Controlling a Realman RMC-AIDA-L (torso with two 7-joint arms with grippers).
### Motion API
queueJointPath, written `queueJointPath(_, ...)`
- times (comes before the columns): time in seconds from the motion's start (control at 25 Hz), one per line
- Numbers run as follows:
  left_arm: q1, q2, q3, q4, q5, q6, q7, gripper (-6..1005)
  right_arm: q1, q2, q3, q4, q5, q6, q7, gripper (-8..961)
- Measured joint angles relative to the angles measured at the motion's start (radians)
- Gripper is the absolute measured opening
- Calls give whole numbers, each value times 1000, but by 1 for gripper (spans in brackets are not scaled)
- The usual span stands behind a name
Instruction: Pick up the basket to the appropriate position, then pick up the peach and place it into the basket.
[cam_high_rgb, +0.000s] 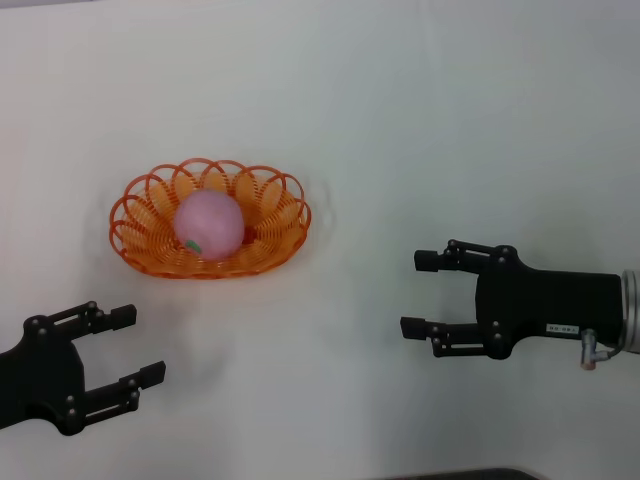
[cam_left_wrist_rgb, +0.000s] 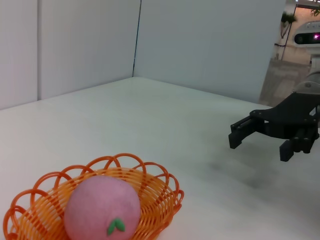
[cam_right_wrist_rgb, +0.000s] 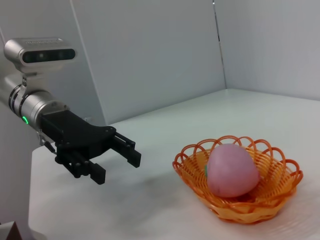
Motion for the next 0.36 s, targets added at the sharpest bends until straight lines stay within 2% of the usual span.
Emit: queueJointPath(0.36,0,0,-1,0,-2,0,0,708,0,-1,10,0,0,0,0,869)
